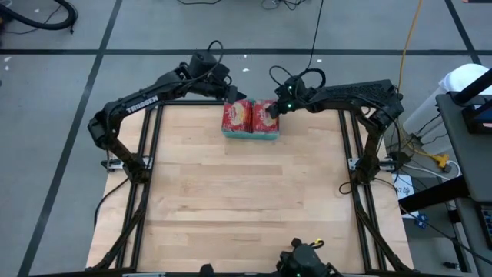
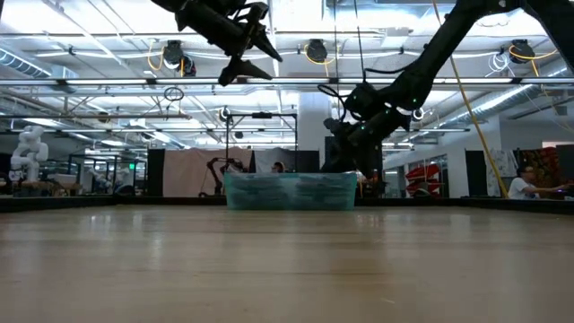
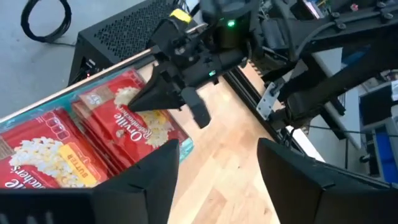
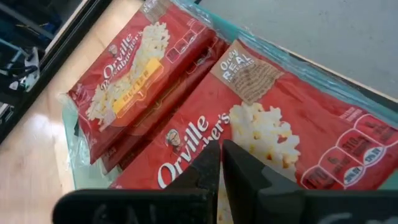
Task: Sort popcorn bags into baskets
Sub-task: Put the red popcorn bag into the blue bin, then return to Home Position
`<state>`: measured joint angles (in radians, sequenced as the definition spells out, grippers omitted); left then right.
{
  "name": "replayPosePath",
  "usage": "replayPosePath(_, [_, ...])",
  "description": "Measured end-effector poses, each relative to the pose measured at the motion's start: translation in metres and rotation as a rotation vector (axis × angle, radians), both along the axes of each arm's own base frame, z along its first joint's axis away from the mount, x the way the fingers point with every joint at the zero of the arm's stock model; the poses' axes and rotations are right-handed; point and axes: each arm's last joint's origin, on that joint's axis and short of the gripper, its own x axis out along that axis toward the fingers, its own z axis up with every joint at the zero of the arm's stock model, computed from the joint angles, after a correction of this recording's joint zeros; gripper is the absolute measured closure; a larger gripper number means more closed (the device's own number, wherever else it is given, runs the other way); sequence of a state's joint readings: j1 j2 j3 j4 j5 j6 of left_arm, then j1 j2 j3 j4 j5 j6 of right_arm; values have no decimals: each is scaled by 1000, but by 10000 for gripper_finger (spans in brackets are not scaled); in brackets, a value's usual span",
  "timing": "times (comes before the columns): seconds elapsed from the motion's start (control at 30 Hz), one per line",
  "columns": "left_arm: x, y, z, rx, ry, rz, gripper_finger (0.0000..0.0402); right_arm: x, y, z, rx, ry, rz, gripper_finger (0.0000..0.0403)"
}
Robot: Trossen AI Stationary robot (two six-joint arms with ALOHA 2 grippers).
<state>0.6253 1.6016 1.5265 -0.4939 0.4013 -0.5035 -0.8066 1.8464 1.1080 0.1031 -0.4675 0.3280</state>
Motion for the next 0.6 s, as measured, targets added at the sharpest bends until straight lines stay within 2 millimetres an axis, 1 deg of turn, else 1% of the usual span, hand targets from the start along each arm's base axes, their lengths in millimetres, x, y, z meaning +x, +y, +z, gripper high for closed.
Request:
replayPosePath(0.07, [1, -2, 0, 5, 3, -7, 194, 1, -1, -3, -8, 2, 6, 388])
replayPosePath(0.23, [3, -5, 0, -1, 4, -8, 225, 1, -1, -4, -22, 12, -4, 388])
replayPosePath(0.43, [2, -3, 0, 6, 5, -8, 248, 0, -2, -5, -69, 30, -19, 387])
replayPosePath(0.5, [-4, -3, 4, 10, 2, 0, 252, 1, -2, 0, -65, -25, 10, 387])
replayPosePath(0.6, [-10, -5, 14, 62, -22, -5, 257, 0, -1, 20, -87, -98, 10, 387])
